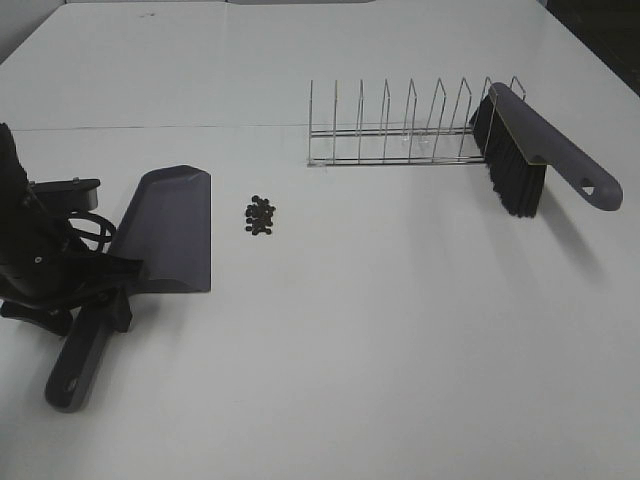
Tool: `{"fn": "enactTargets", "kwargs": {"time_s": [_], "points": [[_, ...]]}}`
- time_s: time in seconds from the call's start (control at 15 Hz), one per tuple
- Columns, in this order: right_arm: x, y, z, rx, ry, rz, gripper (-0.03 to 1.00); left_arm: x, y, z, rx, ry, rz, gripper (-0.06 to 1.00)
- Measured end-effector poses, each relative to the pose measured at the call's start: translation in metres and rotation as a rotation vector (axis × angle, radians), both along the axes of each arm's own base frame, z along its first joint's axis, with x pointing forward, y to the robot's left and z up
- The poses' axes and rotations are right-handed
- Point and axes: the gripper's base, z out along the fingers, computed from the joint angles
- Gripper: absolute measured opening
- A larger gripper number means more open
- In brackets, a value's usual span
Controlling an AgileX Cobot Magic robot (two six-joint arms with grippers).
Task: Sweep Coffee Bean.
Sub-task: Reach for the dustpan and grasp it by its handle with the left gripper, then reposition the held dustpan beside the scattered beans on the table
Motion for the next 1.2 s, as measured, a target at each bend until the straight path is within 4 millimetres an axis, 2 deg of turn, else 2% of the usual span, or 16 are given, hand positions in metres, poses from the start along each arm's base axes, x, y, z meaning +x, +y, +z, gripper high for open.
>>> {"fn": "enactTargets", "kwargs": {"time_s": [0.07,0.13,0.2,0.47,0.67,0.87,1.2], "points": [[0.0,0.0,0.0,0.0,0.0,0.0,0.67,0.0,0.0,0.0,0.002,0.0,0.007,0.53],[0.0,0.0,0.0,0.0,0.0,0.0,0.67,0.001,0.0,-0.001,0.002,0.004,0.032,0.37],[0.0,0.0,0.0,0.0,0.0,0.0,0.67,0.001,0.0,-0.001,-0.001,0.009,0.058,0.28],[0.0,0.0,0.0,0.0,0.0,0.0,0.67,0.0,0.0,-0.001,-0.004,0.027,0.124,0.26],[0.0,0.0,0.0,0.0,0.0,0.0,0.67,-0.004,0.001,0.009,-0.002,0.03,0.114,0.26],[0.0,0.0,0.0,0.0,0.0,0.0,0.67,-0.011,0.002,0.032,-0.01,0.027,0.103,0.26],[0.0,0.0,0.0,0.0,0.0,0.0,0.67,-0.012,0.005,0.034,0.019,0.023,0.064,0.26]]}}
